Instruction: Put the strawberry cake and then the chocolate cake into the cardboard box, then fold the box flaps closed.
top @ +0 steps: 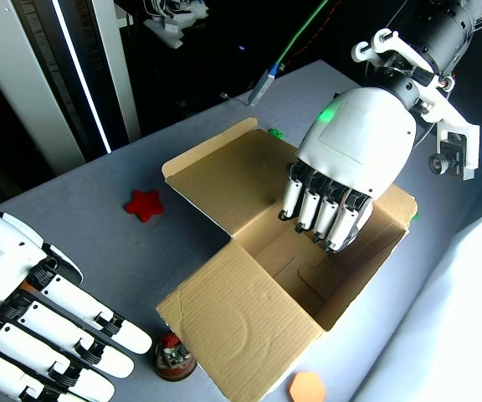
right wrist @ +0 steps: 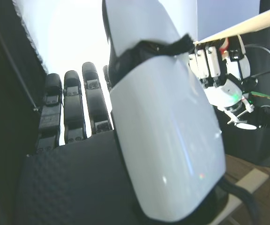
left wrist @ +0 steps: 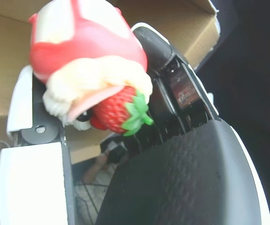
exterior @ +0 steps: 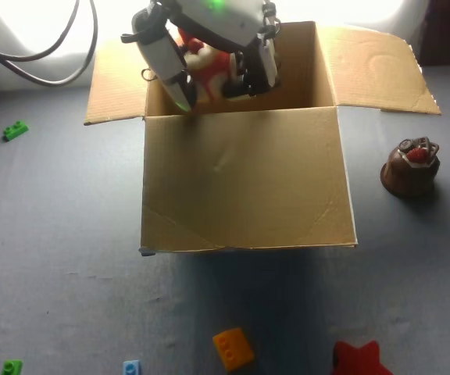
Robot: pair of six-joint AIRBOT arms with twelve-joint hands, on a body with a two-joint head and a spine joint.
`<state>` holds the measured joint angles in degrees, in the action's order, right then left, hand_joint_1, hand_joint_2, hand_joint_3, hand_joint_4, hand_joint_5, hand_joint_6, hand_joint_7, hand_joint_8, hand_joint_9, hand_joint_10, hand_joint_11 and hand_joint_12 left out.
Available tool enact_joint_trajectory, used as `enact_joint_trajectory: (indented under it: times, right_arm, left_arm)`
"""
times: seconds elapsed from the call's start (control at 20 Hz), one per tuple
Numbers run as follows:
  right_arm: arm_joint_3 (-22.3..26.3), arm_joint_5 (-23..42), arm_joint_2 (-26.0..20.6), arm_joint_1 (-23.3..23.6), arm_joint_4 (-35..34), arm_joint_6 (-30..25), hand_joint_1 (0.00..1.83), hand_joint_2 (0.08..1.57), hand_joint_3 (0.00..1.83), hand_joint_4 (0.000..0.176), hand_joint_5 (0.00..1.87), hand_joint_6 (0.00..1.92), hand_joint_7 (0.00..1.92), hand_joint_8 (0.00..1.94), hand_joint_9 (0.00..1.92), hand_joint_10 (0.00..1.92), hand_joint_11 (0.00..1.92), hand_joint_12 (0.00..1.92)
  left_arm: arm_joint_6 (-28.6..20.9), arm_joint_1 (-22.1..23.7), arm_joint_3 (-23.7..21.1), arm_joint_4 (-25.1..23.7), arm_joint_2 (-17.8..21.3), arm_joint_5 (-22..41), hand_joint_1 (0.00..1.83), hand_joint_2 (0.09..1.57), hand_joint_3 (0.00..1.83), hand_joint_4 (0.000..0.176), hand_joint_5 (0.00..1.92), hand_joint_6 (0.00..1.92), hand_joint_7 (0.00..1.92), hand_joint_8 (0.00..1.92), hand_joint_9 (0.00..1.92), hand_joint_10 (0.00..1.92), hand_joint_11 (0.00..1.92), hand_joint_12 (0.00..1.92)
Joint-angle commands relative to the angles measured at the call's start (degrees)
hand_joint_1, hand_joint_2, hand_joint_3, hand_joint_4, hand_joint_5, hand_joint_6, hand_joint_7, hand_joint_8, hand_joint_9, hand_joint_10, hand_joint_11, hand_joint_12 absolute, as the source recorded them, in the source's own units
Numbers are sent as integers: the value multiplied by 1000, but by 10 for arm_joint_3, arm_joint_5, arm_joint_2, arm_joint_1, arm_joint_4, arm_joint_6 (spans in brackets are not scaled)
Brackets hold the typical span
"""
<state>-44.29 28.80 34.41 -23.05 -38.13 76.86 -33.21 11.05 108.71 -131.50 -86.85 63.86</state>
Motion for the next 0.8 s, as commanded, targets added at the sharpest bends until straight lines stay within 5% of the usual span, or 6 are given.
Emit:
enact_joint_trajectory:
  times: [0.0, 0.2, 0.75]
  right_arm:
    - [-3, 62, -7, 4, 10, 2, 1140, 1048, 4, 3, 85, 0, 136, 0, 93, 1, 0, 265]
    - [-5, 61, -7, 3, 10, 2, 1103, 1057, 4, 3, 81, 1, 137, 1, 101, 1, 0, 363]
    - [-44, 28, 22, -29, 3, -39, 1086, 1067, 3, 7, 99, 7, 138, 4, 105, 7, 0, 356]
  left_arm:
    - [4, 8, 4, 30, 6, -20, 1008, 1135, 0, 0, 617, 215, 716, 111, 727, 332, 459, 1100]
    - [5, 14, 15, 24, 6, -20, 905, 1072, 0, 0, 419, 1, 517, 0, 594, 53, 213, 1104]
    - [0, 62, 34, -9, 57, -13, 849, 1059, 1, 9, 357, 12, 459, 13, 549, 14, 151, 1118]
